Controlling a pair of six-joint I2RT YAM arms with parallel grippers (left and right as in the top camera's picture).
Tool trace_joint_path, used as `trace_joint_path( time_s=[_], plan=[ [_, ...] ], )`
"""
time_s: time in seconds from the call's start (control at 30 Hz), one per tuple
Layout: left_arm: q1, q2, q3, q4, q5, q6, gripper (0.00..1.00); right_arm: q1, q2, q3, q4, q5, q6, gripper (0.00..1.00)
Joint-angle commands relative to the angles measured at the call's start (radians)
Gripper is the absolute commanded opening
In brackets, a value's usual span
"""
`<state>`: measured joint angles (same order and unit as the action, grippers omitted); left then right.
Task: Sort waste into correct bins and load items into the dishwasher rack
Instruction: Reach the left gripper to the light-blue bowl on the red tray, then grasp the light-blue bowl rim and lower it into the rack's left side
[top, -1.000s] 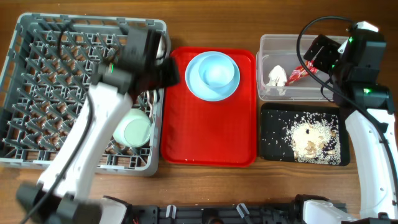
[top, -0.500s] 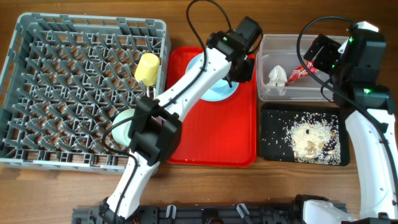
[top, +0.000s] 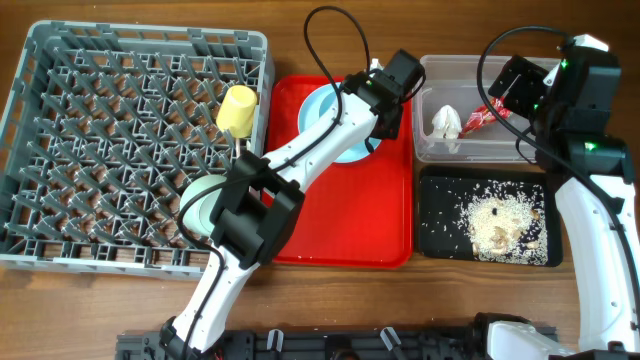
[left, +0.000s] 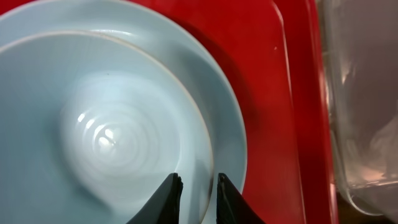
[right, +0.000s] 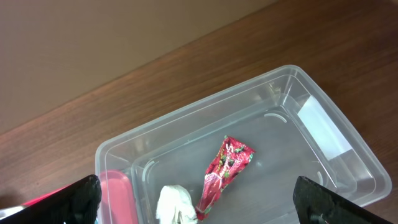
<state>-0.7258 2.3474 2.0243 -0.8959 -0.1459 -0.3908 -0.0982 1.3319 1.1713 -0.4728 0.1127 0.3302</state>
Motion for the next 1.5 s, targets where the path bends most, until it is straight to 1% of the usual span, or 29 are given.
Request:
trace_joint_path(
  time_s=[0.0, 0.1, 0.17, 0.23, 0.27, 0.33, 0.37, 0.4, 0.43, 0.47, 0.5, 0.53, 0.6, 0.67, 0.73, 0.83, 0.93, 1.0, 1.1, 1.2, 1.27, 1.37, 1.47],
  plan=[
    [-0.001, 0.015, -0.016, 0.003, -0.022, -0.010, 0.20, 0.000, 0.004, 0.001, 0.001, -0.002, -0.015, 1.00],
    [0.001, 0.015, -0.016, -0.006, -0.020, -0.010, 0.17, 0.000, 0.004, 0.001, 0.001, -0.002, -0.014, 1.00],
    [-0.008, 0.017, -0.029, -0.004, -0.020, -0.010, 0.12, 0.000, 0.004, 0.001, 0.001, -0.002, -0.015, 1.00],
    [-0.012, 0.022, -0.057, 0.004, -0.025, -0.010, 0.10, 0.000, 0.004, 0.001, 0.001, -0.002, -0.015, 1.00],
    [-0.012, 0.022, -0.062, 0.003, -0.042, -0.009, 0.09, 0.000, 0.004, 0.001, 0.001, -0.002, -0.015, 1.00],
    [-0.008, 0.021, -0.062, 0.000, -0.089, -0.009, 0.04, 0.000, 0.004, 0.001, 0.001, -0.002, -0.015, 1.00],
    [-0.007, 0.014, -0.061, -0.002, -0.130, -0.010, 0.04, 0.000, 0.004, 0.001, 0.001, -0.002, -0.015, 1.00],
    [-0.007, -0.047, -0.049, -0.013, -0.185, -0.009, 0.03, 0.000, 0.004, 0.001, 0.001, -0.002, -0.015, 1.00],
    [-0.004, -0.091, -0.033, -0.032, -0.180, -0.008, 0.04, 0.000, 0.004, 0.001, 0.001, -0.002, -0.015, 1.00],
    [0.002, -0.146, -0.015, -0.066, -0.150, -0.008, 0.04, 0.000, 0.004, 0.001, 0.001, -0.002, -0.015, 1.00],
    [0.011, -0.205, -0.007, -0.096, -0.074, -0.008, 0.04, 0.000, 0.004, 0.001, 0.001, -0.002, -0.015, 1.00],
    [0.021, -0.271, -0.007, -0.120, 0.032, 0.000, 0.04, 0.000, 0.004, 0.001, 0.001, -0.002, -0.015, 1.00],
    [0.049, -0.392, -0.007, -0.174, 0.217, 0.055, 0.04, 0.000, 0.004, 0.001, 0.001, -0.002, -0.015, 1.00],
    [0.109, -0.532, -0.007, -0.292, 0.343, 0.105, 0.04, 0.000, 0.004, 0.001, 0.001, -0.002, -0.014, 1.00],
    [0.176, -0.605, -0.007, -0.389, 0.422, 0.169, 0.04, 0.000, 0.004, 0.001, 0.001, -0.002, -0.015, 1.00],
    [0.298, -0.647, -0.007, -0.531, 0.529, 0.283, 0.04, 0.000, 0.004, 0.001, 0.001, -0.002, -0.015, 1.00],
    [0.398, -0.646, -0.012, -0.632, 0.547, 0.401, 0.04, 0.000, 0.004, 0.001, 0.001, -0.002, -0.015, 1.00],
    [0.446, -0.646, -0.012, -0.651, 0.563, 0.461, 0.04, 0.000, 0.004, 0.001, 0.001, -0.002, -0.015, 1.00],
    [0.537, -0.646, -0.012, -0.645, 0.565, 0.497, 0.04, 0.000, 0.004, 0.001, 0.001, -0.002, -0.015, 1.00],
    [0.623, -0.645, -0.023, -0.618, 0.584, 0.501, 0.04, 0.000, 0.004, 0.001, 0.001, -0.002, -0.015, 1.00],
    [0.692, -0.645, -0.029, -0.607, 0.606, 0.549, 0.04, 0.000, 0.004, 0.001, 0.001, -0.002, -0.015, 1.00],
    [0.792, -0.648, -0.029, -0.599, 0.602, 0.575, 0.04, 0.000, 0.004, 0.001, 0.001, -0.002, -0.014, 1.00],
    [0.891, -0.648, -0.031, -0.581, 0.565, 0.567, 0.04, 0.000, 0.004, 0.001, 0.001, -0.002, -0.014, 1.00]
  ],
)
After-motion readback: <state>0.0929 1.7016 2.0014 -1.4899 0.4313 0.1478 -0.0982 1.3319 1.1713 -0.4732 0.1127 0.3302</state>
